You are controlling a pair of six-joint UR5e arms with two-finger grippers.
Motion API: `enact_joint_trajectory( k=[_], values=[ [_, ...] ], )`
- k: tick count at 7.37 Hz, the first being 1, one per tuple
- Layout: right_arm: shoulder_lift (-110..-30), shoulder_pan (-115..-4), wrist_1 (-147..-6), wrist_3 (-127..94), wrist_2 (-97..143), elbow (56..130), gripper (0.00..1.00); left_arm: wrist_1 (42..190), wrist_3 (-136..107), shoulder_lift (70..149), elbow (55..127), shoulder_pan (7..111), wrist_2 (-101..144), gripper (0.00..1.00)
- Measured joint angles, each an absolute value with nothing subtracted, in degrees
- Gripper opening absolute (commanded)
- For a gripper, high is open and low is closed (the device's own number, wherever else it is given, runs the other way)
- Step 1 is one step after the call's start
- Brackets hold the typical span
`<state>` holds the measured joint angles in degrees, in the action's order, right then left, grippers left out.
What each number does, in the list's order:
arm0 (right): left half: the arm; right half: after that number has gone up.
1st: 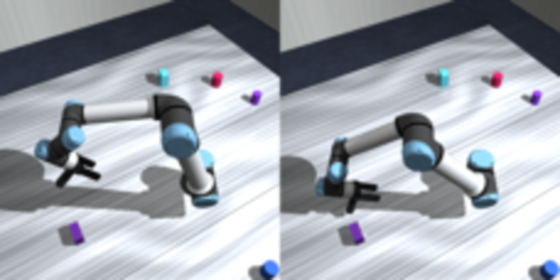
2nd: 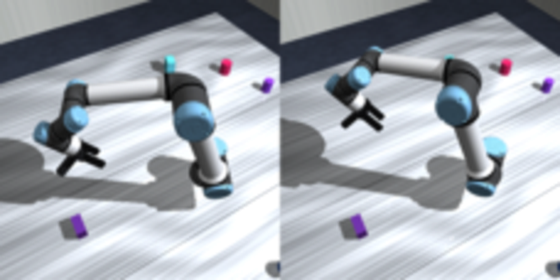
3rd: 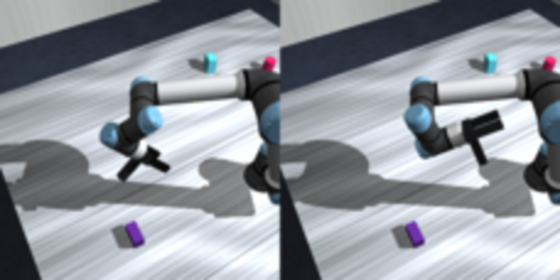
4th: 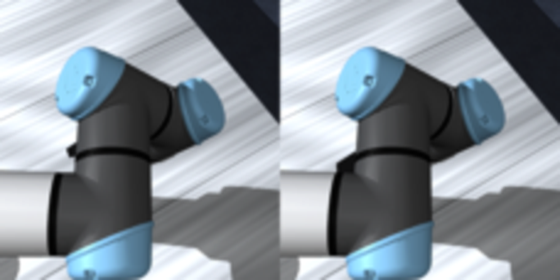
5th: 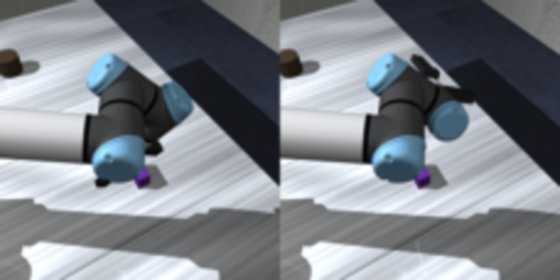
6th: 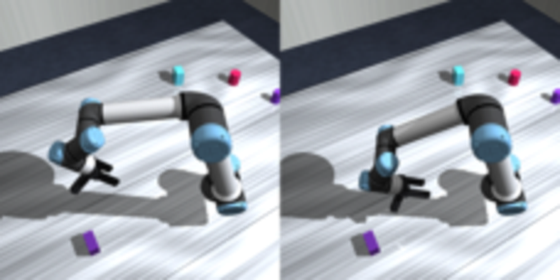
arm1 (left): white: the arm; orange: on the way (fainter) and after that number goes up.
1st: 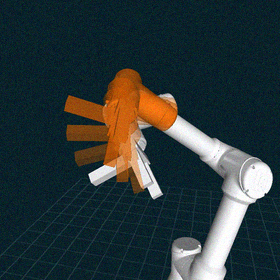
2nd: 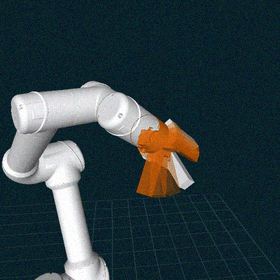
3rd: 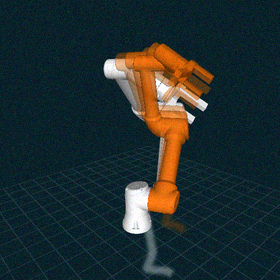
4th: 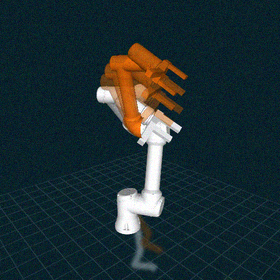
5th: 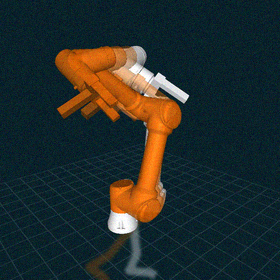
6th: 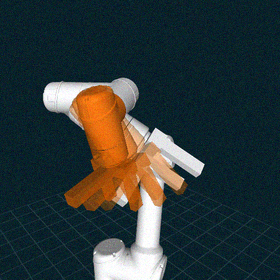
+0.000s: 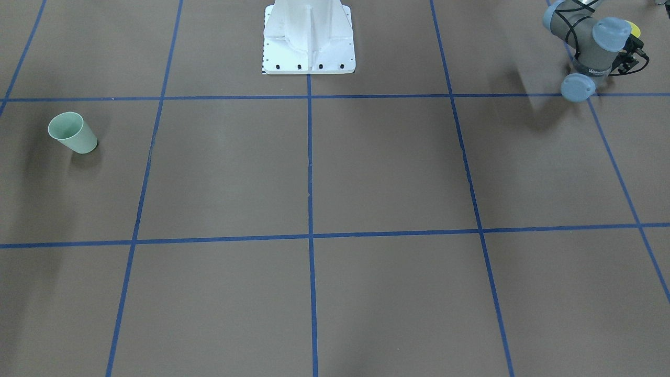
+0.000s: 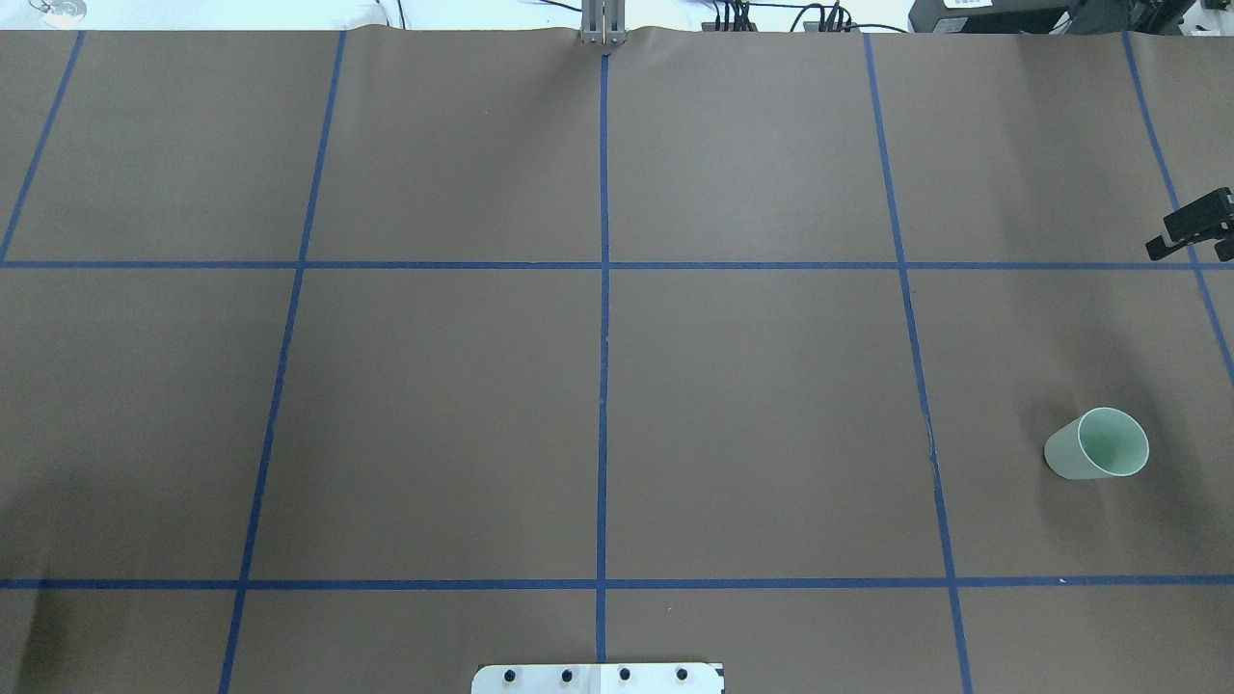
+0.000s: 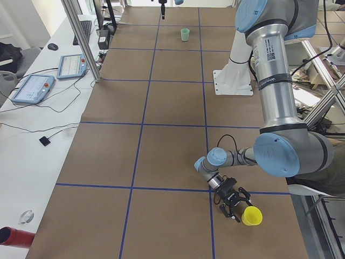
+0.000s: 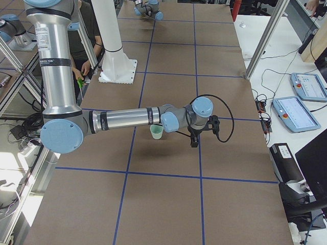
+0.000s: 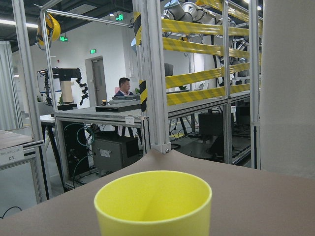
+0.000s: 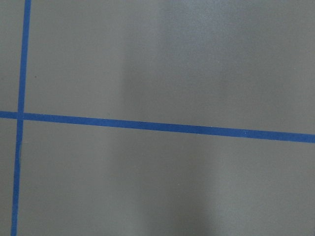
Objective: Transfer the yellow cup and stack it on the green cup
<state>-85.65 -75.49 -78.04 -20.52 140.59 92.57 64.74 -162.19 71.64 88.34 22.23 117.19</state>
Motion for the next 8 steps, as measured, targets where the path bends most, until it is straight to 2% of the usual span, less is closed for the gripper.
enact_joint_trajectory(
  k=[6, 7, 8],
  values=[
    [-85.6, -74.7, -77.8, -23.7, 140.5, 94.1, 0.99, 66.8, -163.2, 71.3, 86.0, 21.2, 121.0, 0.99],
    [-85.6, -74.7, -77.8, -23.7, 140.5, 94.2, 0.99, 67.3, -163.2, 71.3, 85.4, 21.0, 121.4, 0.93],
    [-85.7, -74.7, -77.8, -23.8, 140.5, 94.3, 0.99, 67.7, -163.2, 71.2, 85.0, 20.9, 121.6, 0.74]
  ],
)
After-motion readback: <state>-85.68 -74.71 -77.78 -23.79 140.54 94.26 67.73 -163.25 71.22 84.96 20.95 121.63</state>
